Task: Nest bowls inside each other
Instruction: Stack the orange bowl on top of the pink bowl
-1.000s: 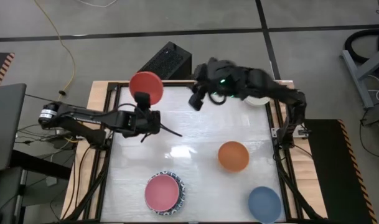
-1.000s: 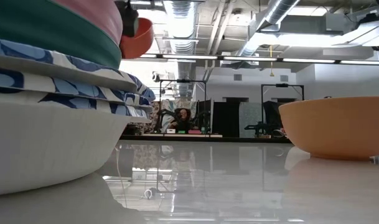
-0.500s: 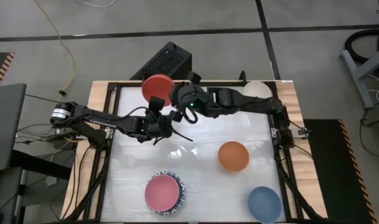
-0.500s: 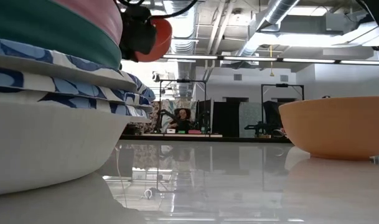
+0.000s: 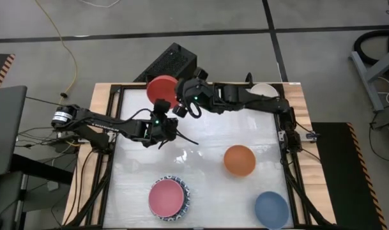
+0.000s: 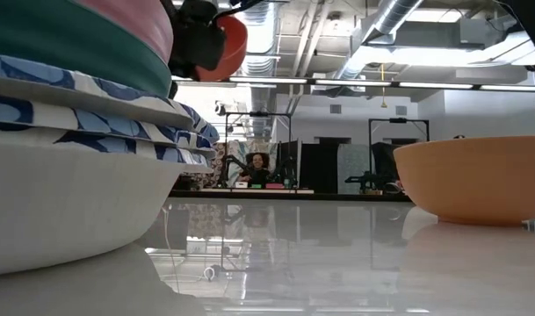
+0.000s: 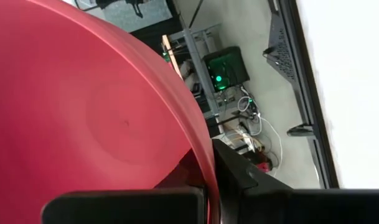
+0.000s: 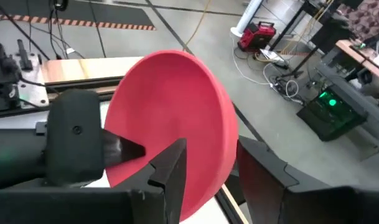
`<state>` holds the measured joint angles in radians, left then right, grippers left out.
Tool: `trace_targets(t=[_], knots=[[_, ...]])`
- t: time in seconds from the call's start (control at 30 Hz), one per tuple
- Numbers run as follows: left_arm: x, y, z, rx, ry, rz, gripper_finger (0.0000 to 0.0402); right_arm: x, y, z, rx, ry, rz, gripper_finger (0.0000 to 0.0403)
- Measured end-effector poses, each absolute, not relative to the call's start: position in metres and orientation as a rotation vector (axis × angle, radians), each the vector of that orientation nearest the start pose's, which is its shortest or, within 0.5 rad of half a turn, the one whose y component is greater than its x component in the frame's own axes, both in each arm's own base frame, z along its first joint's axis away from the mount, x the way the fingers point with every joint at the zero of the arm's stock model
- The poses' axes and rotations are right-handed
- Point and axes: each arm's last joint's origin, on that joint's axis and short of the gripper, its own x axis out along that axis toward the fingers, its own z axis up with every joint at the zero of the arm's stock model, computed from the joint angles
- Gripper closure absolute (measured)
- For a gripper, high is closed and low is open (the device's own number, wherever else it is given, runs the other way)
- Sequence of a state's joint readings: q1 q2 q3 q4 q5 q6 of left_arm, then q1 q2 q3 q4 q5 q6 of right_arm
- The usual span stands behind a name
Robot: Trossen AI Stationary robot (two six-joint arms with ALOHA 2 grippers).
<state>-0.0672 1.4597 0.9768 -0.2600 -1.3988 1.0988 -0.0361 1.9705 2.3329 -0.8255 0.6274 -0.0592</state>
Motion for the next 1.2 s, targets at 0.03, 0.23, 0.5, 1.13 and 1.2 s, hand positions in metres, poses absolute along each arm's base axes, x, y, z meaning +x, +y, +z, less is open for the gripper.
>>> trace_targets(t=[0.03, 0.23, 0.5, 1.13, 1.2], knots=[[0.291, 0.008, 0.256, 1.431, 1.282, 0.843, 0.0401, 0.411, -0.034, 0.449, -0.188, 0.471, -0.643, 0.0243], [0.293, 0.001, 0.259, 1.430, 1.238, 0.836, 0.0401, 0.410, -0.047, 0.448, -0.172, 0.484, -0.643, 0.0243], [0.295, -0.003, 0.261, 1.413, 1.197, 0.838, 0.0401, 0.407, -0.060, 0.444, -0.111, 0.514, -0.627, 0.0243], [0.303, -0.006, 0.268, 1.433, 1.125, 0.773, 0.0400, 0.399, -0.063, 0.434, -0.096, 0.638, -0.634, 0.0394], [0.304, -0.010, 0.268, 1.435, 1.089, 0.729, 0.0396, 0.398, -0.063, 0.432, -0.082, 0.656, -0.626, 0.0394]])
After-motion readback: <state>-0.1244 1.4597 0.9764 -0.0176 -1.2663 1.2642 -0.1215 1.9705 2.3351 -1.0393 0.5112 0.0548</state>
